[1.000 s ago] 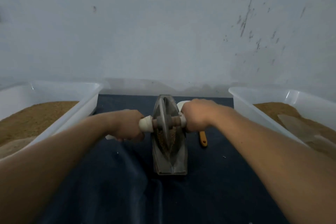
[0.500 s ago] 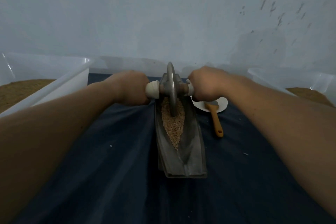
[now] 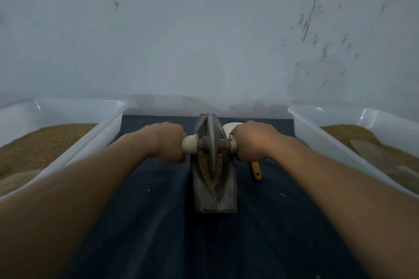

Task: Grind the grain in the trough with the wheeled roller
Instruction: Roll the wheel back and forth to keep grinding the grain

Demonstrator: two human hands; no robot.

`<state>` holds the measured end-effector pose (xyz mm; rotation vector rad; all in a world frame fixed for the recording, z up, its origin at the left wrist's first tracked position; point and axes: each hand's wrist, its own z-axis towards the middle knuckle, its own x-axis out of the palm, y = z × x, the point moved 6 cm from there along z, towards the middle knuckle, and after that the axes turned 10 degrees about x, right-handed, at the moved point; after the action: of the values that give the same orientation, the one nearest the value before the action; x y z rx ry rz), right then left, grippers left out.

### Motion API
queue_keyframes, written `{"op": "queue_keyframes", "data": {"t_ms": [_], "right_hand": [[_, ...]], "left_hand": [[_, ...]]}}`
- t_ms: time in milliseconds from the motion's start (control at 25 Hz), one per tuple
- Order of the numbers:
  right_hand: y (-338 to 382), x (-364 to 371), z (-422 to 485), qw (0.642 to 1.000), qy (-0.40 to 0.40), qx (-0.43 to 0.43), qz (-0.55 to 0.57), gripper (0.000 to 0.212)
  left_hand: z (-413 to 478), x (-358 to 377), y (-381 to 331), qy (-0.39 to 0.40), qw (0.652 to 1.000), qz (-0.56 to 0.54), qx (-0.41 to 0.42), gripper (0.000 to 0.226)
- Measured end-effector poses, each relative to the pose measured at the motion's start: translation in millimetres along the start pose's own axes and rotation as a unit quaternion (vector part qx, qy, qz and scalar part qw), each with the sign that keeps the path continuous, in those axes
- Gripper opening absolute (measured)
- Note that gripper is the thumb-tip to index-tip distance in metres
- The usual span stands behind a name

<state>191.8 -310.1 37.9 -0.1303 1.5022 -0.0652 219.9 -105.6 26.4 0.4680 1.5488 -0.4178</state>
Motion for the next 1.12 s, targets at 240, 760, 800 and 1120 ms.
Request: {"op": "queue_keyframes", "data": {"t_ms": [240, 760, 800, 1120], "right_hand": [[2.9, 3.0, -8.2, 0.999, 0.043, -0.020, 0.019, 0.011], [-14.2, 9.7, 52.0, 0.931, -0.364, 0.038, -0.015, 0.018], [-17.0, 15.0, 49.1, 0.930, -0.365, 0.053, 0.000, 0.020], [0.8, 0.7, 26.4, 0.967, -0.255, -0.001, -0.021, 0.026]], "left_hand": [[-10.0, 1.6, -6.4, 0.041, 0.998, -0.048, 0.016, 0.015], [24.8, -4.9, 6.7, -0.410, 0.877, 0.250, -0.006, 0.030], [25.8, -7.8, 3.1, -0.412, 0.872, 0.263, 0.003, 0.032], [-0.3, 4.5, 1.6, -0.285, 0.942, 0.168, -0.049, 0.021]]}}
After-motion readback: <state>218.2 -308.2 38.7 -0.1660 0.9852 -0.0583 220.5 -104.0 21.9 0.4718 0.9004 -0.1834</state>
